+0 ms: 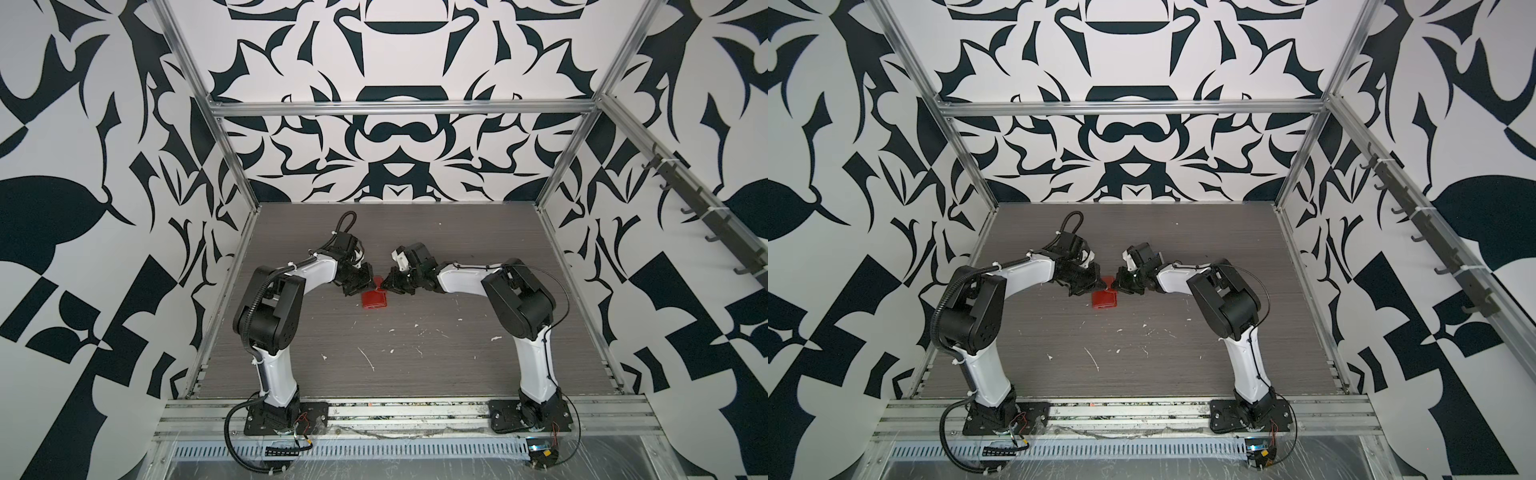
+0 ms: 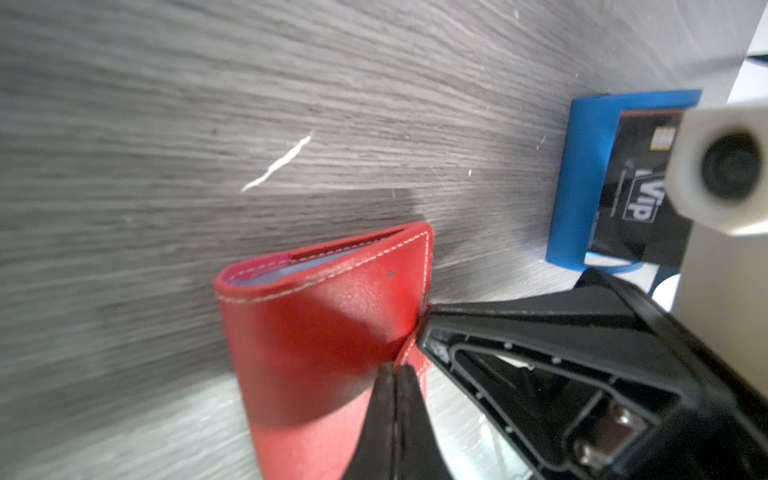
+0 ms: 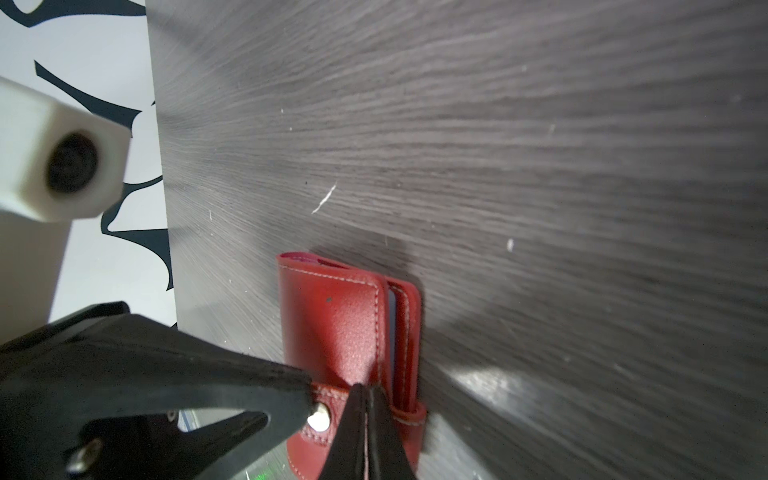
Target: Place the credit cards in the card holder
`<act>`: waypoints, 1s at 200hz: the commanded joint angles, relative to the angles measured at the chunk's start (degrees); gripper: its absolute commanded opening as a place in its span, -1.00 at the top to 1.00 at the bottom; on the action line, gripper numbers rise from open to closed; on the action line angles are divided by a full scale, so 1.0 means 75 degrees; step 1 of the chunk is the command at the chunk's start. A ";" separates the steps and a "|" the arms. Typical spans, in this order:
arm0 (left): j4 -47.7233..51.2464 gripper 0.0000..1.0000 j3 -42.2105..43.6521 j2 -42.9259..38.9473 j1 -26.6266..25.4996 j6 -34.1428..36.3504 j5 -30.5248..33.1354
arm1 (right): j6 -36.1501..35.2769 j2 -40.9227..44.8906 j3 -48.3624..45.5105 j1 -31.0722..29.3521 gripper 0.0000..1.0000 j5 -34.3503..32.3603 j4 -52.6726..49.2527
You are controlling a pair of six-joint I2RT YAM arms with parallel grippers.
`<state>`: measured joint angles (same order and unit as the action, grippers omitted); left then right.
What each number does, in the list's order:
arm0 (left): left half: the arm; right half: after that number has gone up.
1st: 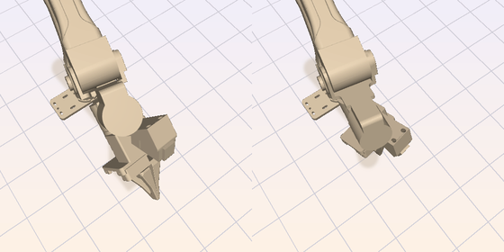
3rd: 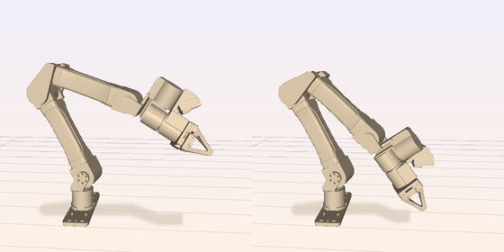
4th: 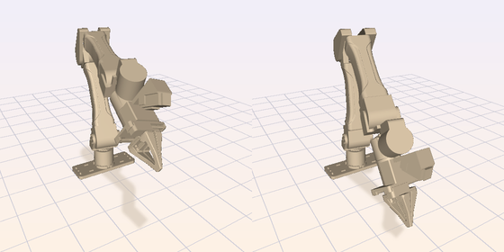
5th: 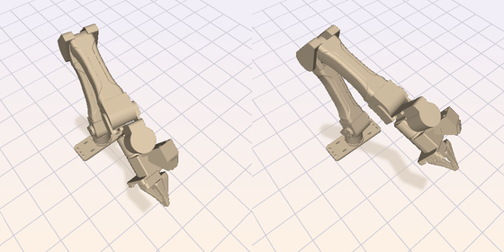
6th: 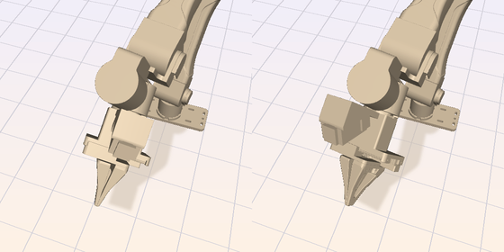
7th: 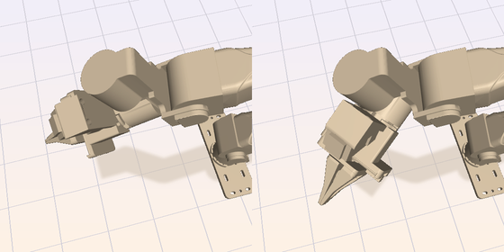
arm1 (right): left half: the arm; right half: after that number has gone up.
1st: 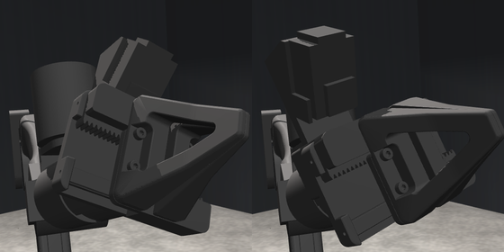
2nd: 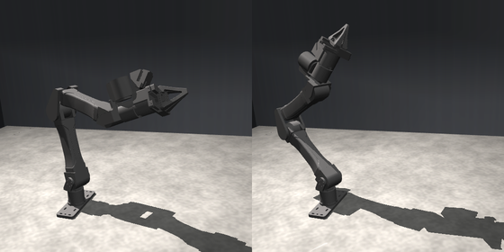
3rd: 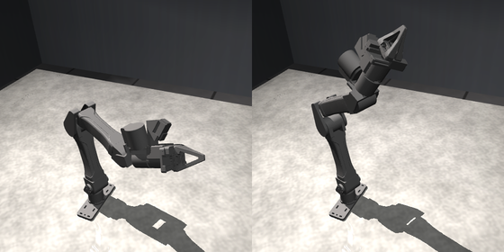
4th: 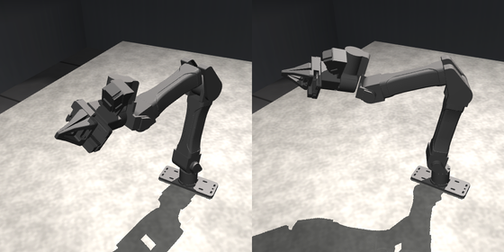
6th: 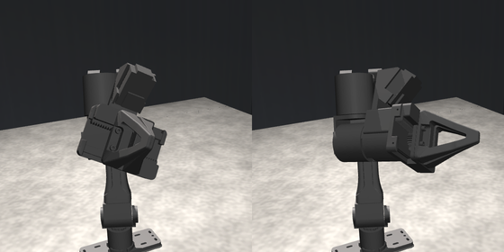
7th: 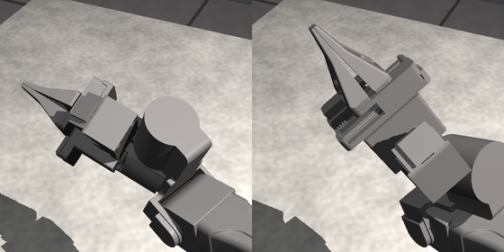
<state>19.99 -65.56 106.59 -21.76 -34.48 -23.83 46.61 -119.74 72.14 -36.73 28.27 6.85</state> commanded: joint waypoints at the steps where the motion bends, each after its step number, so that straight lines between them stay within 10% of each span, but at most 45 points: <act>1: -0.0023 1.00 -0.0059 0.0050 -0.0017 -0.0032 -0.0099 | -0.0097 -0.0063 0.0155 -0.0054 0.82 0.0040 -0.0222; 200: 0.1548 1.00 -0.0649 0.0581 -0.0611 0.0969 0.1858 | -0.0659 -0.0300 0.0734 -0.0150 0.77 -0.0214 -0.1421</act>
<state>25.98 -69.49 108.05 -24.95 -29.63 -14.92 43.29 -120.97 76.51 -37.06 27.86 -0.21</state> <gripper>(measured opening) 0.047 0.116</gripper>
